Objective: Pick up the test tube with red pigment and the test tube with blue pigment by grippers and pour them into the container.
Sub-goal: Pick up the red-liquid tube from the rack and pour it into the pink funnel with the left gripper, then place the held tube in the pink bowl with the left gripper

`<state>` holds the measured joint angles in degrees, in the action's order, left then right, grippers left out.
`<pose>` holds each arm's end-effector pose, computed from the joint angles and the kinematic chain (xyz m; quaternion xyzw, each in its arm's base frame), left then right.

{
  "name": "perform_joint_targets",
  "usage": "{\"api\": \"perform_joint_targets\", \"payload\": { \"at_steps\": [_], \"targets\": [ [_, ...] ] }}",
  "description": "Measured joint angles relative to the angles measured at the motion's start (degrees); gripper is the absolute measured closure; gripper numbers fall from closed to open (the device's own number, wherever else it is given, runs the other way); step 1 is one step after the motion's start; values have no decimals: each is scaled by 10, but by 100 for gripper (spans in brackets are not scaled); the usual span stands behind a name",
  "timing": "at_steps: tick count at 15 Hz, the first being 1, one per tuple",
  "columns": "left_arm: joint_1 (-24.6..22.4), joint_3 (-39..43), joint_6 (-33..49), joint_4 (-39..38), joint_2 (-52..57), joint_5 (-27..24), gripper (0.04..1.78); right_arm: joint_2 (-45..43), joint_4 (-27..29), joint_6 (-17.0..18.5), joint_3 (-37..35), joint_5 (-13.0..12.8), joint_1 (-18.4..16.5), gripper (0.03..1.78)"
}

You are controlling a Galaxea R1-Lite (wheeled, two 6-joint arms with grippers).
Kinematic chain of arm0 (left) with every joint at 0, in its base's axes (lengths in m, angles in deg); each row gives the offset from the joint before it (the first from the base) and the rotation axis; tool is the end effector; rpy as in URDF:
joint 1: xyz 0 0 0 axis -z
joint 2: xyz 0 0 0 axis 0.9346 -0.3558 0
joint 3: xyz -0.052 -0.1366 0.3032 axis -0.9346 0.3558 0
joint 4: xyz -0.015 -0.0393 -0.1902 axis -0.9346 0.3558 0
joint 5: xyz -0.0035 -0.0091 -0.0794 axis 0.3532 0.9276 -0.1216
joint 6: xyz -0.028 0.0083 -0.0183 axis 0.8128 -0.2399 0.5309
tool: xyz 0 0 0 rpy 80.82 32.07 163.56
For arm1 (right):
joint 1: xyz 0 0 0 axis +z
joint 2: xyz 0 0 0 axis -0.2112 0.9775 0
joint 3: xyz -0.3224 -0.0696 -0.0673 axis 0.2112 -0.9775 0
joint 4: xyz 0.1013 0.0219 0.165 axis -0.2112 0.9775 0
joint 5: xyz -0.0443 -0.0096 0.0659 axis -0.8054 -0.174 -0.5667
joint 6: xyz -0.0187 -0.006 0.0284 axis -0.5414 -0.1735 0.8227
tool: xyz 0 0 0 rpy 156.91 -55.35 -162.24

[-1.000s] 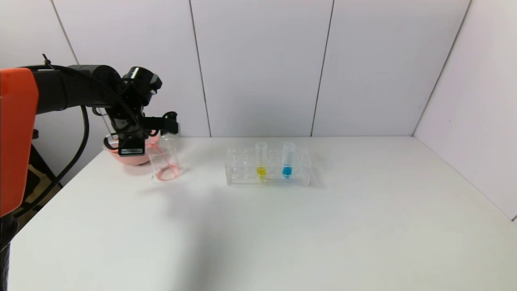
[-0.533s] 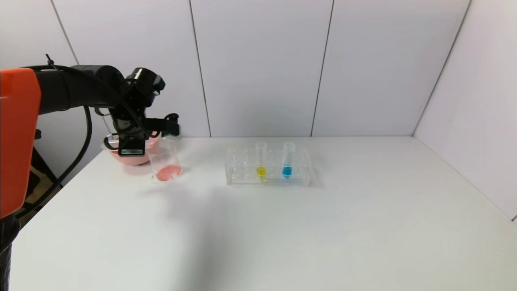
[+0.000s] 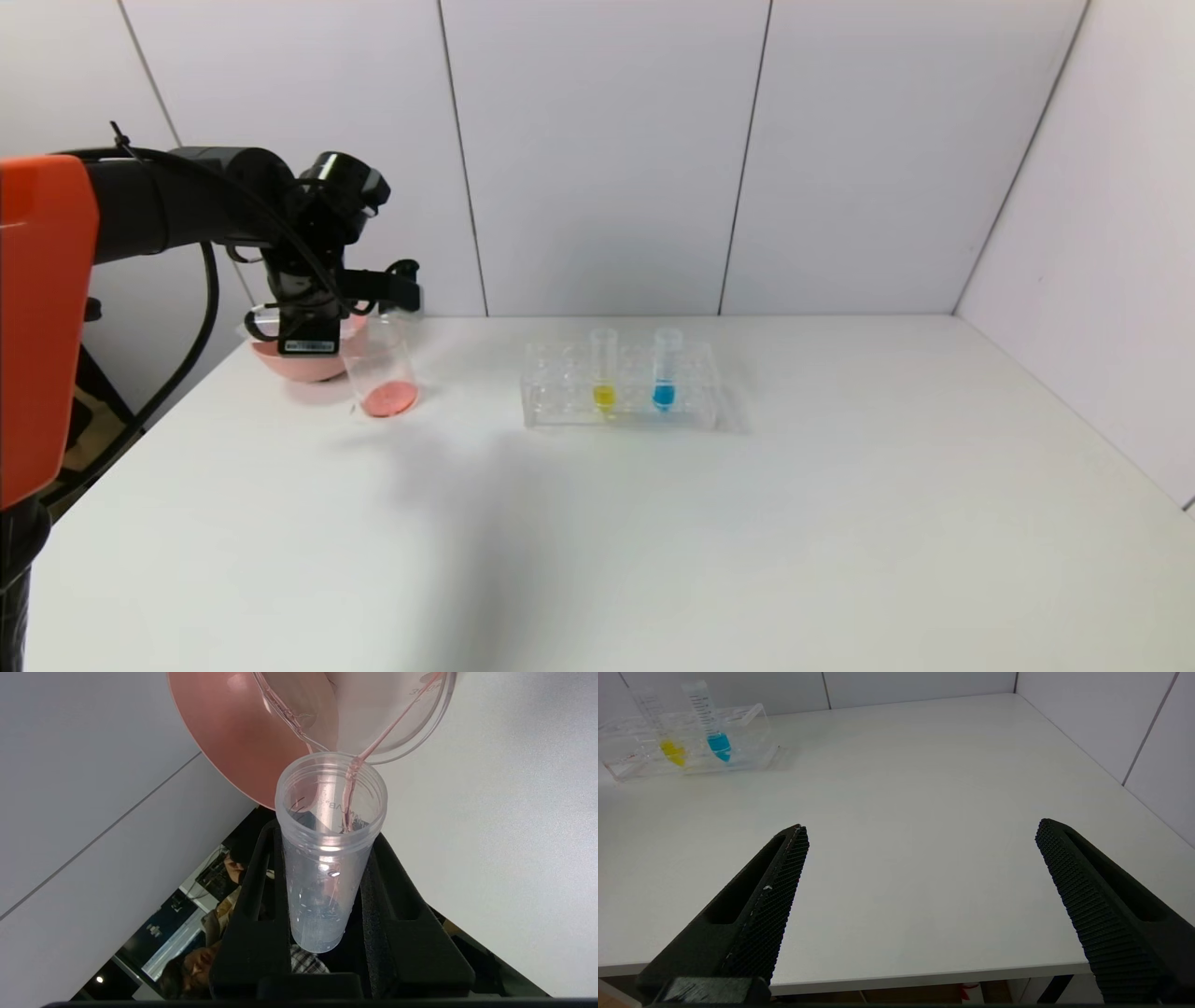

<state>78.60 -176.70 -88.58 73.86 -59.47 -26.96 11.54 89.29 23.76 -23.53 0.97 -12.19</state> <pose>0.4373 -0.0548 0.2413 0.6362 0.4404 -0.1125 0.6234 -0.0425 -0.0013 0.0759 0.0459 -0.0023 -0.0190 0.9988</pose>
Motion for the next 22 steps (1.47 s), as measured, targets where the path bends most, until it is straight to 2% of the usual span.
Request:
{"api": "perform_joint_targets", "payload": {
  "at_steps": [4, 6, 9, 11, 14, 16, 19, 22],
  "targets": [
    [-4, 2, 11, -6, 10, -22, 137, 0, 0, 0, 0, 0, 0, 4],
    [-18, 5, 37, -15, 18, -85, 137, 0, 0, 0, 0, 0, 0, 4],
    [-46, 9, 173, -71, 25, -220, 137, 0, 0, 0, 0, 0, 0, 4],
    [-61, 23, 290, -137, 30, -265, 137, 0, 0, 0, 0, 0, 0, 4],
    [-75, 84, 475, -266, 56, -269, 137, 0, 0, 0, 0, 0, 0, 4],
    [-85, 171, 571, -369, 86, -267, 137, 0, 0, 0, 0, 0, 0, 4],
    [-102, 352, 639, -557, 130, -250, 137, 0, 0, 0, 0, 0, 0, 4],
    [-114, 549, 656, -804, 164, -228, 137, 0, 0, 0, 0, 0, 0, 4]
  ]
}}
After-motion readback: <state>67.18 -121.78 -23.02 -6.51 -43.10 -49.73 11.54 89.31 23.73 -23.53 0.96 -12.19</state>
